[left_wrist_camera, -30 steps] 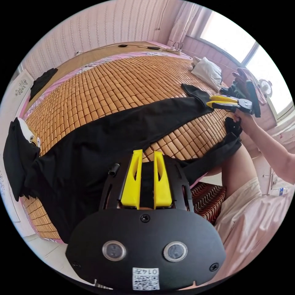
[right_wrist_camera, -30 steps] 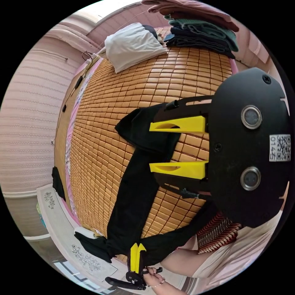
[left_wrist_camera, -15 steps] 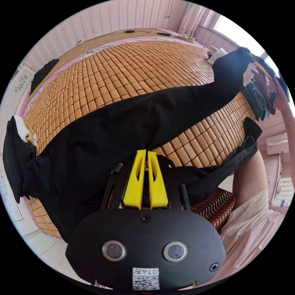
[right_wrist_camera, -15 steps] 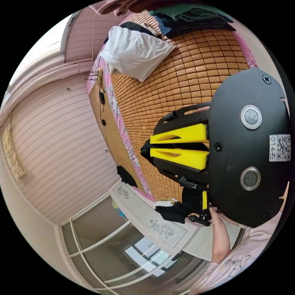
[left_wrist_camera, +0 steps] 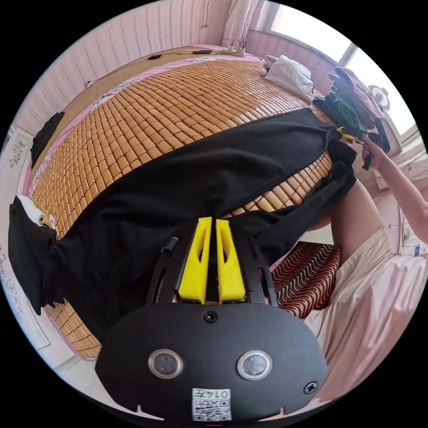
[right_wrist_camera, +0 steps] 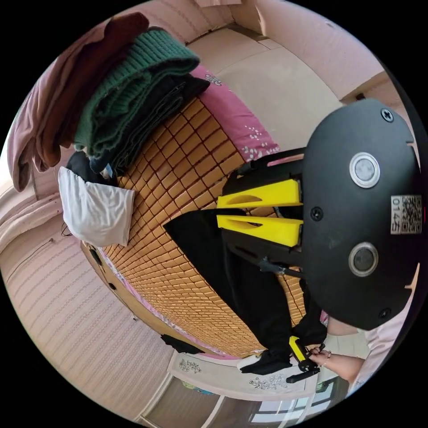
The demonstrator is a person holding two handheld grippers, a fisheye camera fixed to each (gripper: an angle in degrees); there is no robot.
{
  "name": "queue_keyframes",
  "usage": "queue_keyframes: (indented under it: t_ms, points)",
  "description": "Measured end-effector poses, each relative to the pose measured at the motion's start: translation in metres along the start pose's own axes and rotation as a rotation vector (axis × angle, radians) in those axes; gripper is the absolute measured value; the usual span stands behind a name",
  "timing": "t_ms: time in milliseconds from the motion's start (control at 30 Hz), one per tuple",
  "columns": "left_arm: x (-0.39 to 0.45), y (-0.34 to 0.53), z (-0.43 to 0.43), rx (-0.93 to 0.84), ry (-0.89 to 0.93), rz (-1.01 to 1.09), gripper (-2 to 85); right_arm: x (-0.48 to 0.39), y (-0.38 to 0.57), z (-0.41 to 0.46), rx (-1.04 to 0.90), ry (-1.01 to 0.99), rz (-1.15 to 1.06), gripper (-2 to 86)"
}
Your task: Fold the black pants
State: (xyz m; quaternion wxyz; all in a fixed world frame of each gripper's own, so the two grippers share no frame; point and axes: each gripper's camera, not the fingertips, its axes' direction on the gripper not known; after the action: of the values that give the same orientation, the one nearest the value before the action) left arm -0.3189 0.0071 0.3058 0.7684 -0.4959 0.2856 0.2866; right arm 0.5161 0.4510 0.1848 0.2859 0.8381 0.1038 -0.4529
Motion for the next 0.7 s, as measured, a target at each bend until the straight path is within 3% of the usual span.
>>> queue_keyframes:
  t_ms: [167, 233, 400, 533, 567, 700]
  points:
    - [-0.008, -0.023, -0.018, 0.055, -0.034, 0.006, 0.1, -0.041, -0.023, -0.009, 0.081, 0.266, -0.123, 0.3]
    - [-0.015, -0.036, -0.016, 0.060, -0.063, -0.023, 0.4, -0.063, -0.030, -0.006, 0.110, 0.288, -0.221, 0.1]
    - [-0.033, -0.067, 0.012, 0.035, -0.074, -0.146, 0.6, -0.112, -0.056, 0.033, 0.078, 0.184, -0.413, -0.2]
    - [-0.037, -0.080, 0.035, 0.017, -0.089, -0.211, -0.7, -0.128, -0.076, 0.094, -0.064, 0.253, -0.475, -0.2]
    - [-0.038, -0.083, 0.036, 0.015, -0.098, -0.233, -0.8, -0.132, -0.078, 0.094, 0.029, 0.271, -0.488, -0.2]
    - [-0.040, -0.095, 0.038, 0.000, -0.148, -0.231, -0.9, -0.144, -0.102, 0.109, 0.027, 0.227, -0.518, -0.3]
